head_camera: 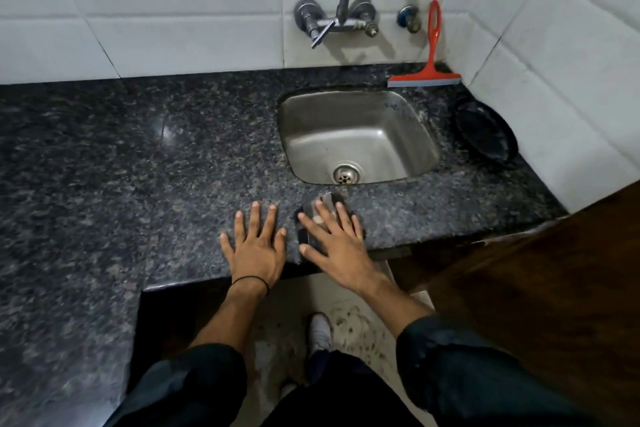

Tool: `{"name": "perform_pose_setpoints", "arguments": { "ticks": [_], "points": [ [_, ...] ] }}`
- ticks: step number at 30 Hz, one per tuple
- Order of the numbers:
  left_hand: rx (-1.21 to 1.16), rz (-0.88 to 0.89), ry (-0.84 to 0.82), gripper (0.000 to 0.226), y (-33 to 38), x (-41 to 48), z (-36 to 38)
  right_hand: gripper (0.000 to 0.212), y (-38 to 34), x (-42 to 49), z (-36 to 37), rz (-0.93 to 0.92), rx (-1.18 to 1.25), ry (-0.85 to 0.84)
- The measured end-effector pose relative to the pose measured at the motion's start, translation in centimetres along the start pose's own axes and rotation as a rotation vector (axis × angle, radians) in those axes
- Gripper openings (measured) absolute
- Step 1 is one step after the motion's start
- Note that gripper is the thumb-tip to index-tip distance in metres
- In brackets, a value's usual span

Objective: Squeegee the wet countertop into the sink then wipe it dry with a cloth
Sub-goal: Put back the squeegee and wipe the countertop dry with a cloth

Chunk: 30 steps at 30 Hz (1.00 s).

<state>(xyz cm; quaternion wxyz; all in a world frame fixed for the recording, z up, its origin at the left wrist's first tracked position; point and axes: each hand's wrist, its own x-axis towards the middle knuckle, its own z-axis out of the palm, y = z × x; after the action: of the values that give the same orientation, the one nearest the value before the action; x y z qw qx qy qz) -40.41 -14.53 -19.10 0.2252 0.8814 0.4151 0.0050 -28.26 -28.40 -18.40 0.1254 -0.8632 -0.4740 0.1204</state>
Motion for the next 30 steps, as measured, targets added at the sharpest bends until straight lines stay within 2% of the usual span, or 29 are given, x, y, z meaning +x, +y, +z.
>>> {"name": "perform_pose_setpoints", "arguments": {
  "ticks": [2,3,5,8,11,13,16,19,21,24,27,30],
  "points": [
    [0.0,0.011,0.014,0.054,0.0,0.0,0.0,0.064,2.7,-1.0,-1.2,-0.118,-0.049,-0.048],
    [0.002,0.019,0.017,0.055,0.0,0.0,0.0,0.065,4.6,-1.2,-2.1,-0.101,-0.061,-0.068],
    [0.016,0.022,0.014,0.055,0.1,-0.1,-0.2,0.064,8.8,-1.9,-4.0,0.084,-0.012,-0.082],
    [0.056,0.028,0.051,0.051,0.4,0.5,-0.8,0.062,13.2,-2.8,-5.8,0.349,0.024,-0.006],
    [-0.018,0.189,0.216,0.037,2.4,0.7,-1.7,0.061,12.7,-2.6,-6.2,0.394,-0.103,0.095],
    [-0.099,0.294,0.265,0.033,4.6,0.5,-2.0,0.058,11.5,-1.9,-6.0,0.429,-0.135,0.185],
    [-0.169,0.381,0.238,0.039,8.3,0.8,-1.7,0.051,11.7,-1.1,-6.3,0.411,-0.112,0.268],
    [-0.164,0.412,0.2,0.027,11.5,2.4,-0.7,0.052,13.9,-0.9,-8.0,0.288,-0.05,0.204],
    [-0.151,0.44,0.187,0.028,14.1,3.6,0.0,0.052,15.8,-1.0,-9.6,0.219,0.067,0.191],
    [-0.129,0.458,0.162,0.036,18.3,5.5,0.8,0.047,19.2,-1.2,-12.3,0.26,0.288,0.227],
    [-0.138,0.446,0.12,0.028,22.4,8.2,2.0,0.043,23.9,-0.6,-15.8,0.316,0.366,0.258],
    [-0.197,0.47,0.105,0.035,25.9,10.8,2.7,0.044,28.5,1.5,-19.5,0.338,0.415,0.334]
  ]
}}
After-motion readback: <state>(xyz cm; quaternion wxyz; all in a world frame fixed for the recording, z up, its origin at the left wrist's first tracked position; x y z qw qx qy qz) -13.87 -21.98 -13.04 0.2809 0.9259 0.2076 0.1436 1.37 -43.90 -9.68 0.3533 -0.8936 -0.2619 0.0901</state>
